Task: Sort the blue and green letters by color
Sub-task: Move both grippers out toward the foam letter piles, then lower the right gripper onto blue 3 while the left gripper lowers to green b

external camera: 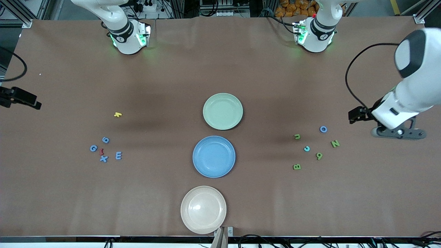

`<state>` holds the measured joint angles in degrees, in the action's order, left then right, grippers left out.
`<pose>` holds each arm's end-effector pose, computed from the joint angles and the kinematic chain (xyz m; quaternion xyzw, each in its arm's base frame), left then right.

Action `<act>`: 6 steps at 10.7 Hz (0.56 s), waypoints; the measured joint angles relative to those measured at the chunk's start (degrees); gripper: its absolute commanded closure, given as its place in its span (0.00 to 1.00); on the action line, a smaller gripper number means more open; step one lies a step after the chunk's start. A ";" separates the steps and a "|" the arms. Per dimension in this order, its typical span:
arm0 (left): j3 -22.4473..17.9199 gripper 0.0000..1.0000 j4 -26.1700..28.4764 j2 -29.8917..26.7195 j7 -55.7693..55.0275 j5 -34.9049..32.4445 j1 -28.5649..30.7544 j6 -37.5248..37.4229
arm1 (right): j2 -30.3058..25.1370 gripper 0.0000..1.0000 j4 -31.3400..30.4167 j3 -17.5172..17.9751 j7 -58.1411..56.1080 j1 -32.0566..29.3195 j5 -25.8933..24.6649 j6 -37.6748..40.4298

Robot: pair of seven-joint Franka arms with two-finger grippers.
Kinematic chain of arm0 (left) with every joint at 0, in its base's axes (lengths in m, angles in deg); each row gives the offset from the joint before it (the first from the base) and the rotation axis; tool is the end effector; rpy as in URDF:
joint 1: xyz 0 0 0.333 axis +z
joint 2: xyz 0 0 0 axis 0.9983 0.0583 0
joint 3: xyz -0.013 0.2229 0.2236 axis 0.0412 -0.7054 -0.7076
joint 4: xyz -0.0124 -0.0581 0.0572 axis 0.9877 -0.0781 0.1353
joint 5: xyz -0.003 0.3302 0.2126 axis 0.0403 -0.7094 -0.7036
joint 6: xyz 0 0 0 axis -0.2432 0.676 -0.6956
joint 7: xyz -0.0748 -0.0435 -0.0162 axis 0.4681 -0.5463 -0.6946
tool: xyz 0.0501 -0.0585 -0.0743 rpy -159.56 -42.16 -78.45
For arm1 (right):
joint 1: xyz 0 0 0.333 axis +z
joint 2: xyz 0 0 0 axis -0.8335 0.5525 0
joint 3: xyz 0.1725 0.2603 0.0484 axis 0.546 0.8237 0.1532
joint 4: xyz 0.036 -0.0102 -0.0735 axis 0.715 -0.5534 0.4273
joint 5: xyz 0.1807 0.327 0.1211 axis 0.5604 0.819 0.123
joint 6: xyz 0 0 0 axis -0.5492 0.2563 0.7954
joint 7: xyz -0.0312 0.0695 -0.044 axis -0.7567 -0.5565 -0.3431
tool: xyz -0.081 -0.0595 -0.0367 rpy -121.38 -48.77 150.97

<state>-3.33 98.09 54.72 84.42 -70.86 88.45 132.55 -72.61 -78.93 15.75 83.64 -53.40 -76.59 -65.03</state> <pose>0.6087 -0.0535 0.4852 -0.9976 0.0663 0.0109 0.0195 0.5934 -0.0583 0.6110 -0.9989 0.0434 0.0128 0.0072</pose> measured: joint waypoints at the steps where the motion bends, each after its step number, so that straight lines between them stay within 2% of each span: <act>1: 0.00 0.02 2.47 1.04 1.81 -0.08 -0.01 3.85 | 1.50 0.00 -0.17 0.04 0.00 0.52 0.07 -1.66; 6: 0.10 0.05 9.04 9.54 7.59 -0.29 -0.30 20.99 | 9.23 0.00 -5.51 0.27 0.18 5.91 0.79 -13.35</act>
<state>-3.23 107.13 64.27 92.01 -71.14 88.15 153.53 -63.37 -84.44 16.02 83.82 -47.49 -75.80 -78.38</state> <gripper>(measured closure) 0.044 0.000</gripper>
